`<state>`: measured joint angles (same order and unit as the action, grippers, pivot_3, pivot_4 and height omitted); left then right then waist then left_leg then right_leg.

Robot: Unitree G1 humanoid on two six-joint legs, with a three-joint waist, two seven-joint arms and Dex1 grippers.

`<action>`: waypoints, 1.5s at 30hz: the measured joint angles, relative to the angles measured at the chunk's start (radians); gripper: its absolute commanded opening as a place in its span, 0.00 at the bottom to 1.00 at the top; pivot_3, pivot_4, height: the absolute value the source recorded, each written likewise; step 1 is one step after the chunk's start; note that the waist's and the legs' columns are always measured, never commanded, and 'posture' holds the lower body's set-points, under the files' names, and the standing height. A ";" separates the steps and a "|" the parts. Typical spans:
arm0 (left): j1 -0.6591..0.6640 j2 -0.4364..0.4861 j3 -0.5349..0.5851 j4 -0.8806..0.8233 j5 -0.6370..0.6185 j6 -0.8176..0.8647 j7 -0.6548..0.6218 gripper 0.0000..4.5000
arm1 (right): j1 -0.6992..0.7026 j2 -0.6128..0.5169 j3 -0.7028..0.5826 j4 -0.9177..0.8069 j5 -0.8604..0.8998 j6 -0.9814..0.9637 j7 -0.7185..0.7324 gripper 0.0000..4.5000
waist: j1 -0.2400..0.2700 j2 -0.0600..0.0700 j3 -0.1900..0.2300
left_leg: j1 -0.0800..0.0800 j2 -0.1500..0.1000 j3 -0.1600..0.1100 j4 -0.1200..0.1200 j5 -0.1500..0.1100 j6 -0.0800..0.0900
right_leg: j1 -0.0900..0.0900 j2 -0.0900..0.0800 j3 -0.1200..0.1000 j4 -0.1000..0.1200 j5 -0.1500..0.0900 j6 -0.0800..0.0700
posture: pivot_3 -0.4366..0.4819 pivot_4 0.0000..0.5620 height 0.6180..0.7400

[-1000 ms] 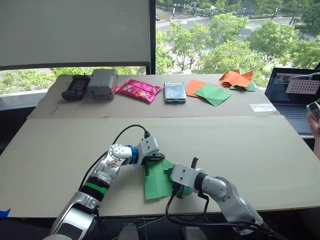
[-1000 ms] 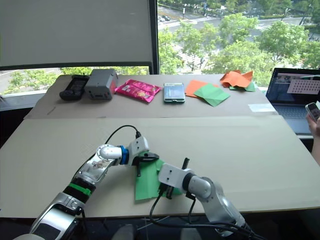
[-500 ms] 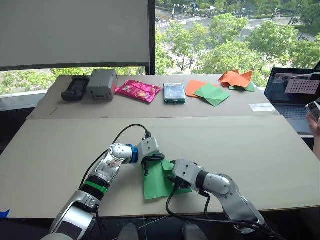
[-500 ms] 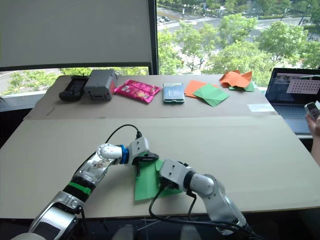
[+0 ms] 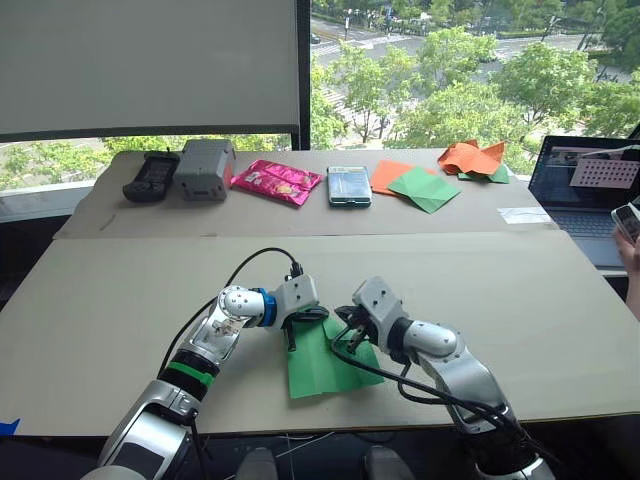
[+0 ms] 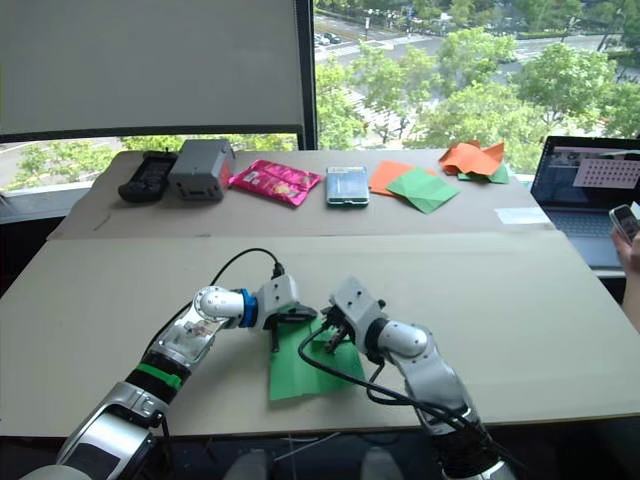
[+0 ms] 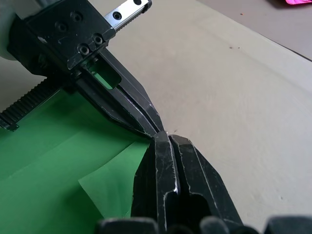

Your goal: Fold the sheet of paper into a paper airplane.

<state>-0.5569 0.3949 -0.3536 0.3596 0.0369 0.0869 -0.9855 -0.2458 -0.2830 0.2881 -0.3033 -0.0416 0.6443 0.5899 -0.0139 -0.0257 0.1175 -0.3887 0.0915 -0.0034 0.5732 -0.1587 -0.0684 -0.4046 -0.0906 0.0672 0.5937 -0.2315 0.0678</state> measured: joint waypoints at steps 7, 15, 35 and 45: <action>0.000 0.000 0.000 0.000 0.000 -0.002 0.001 0.00 | -0.011 0.002 0.025 0.061 -0.003 -0.002 -0.024 0.01 | 0.000 0.000 0.000 | 0.000 0.000 0.000 0.000 0.000 0.000 | 0.000 0.000 0.000 0.000 0.000 0.000 | 0.48 0.27 0.82; 0.000 0.003 -0.001 0.002 0.001 -0.011 0.001 0.00 | -0.026 0.006 0.051 0.093 0.005 -0.006 -0.031 0.01 | 0.000 0.000 0.000 | 0.000 0.000 0.000 0.000 0.000 0.000 | 0.000 0.000 0.000 0.000 0.000 0.000 | 0.48 0.27 0.82; 0.008 0.006 -0.003 0.002 0.014 -0.022 0.004 0.00 | -0.012 -0.019 0.067 0.065 0.021 0.046 -0.033 0.01 | -0.001 0.001 -0.009 | 0.000 0.000 0.000 0.000 0.000 0.000 | 0.000 0.000 0.000 0.000 0.000 0.000 | 0.48 0.27 0.82; 0.008 0.007 -0.004 0.004 0.017 -0.028 0.004 0.00 | 0.027 -0.043 0.073 0.022 0.023 0.056 -0.050 0.01 | 0.000 0.001 -0.010 | 0.001 0.000 0.000 0.000 0.000 0.000 | 0.000 0.000 0.000 0.000 0.000 0.000 | 0.48 0.27 0.82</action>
<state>-0.5489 0.4020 -0.3572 0.3640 0.0538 0.0586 -0.9812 -0.2187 -0.3261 0.3616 -0.2814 -0.0187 0.7008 0.5401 -0.0144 -0.0250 0.1078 -0.3881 0.0915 -0.0035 0.5732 -0.1591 -0.0682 -0.4044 -0.0908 0.0672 0.5935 -0.2317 0.0679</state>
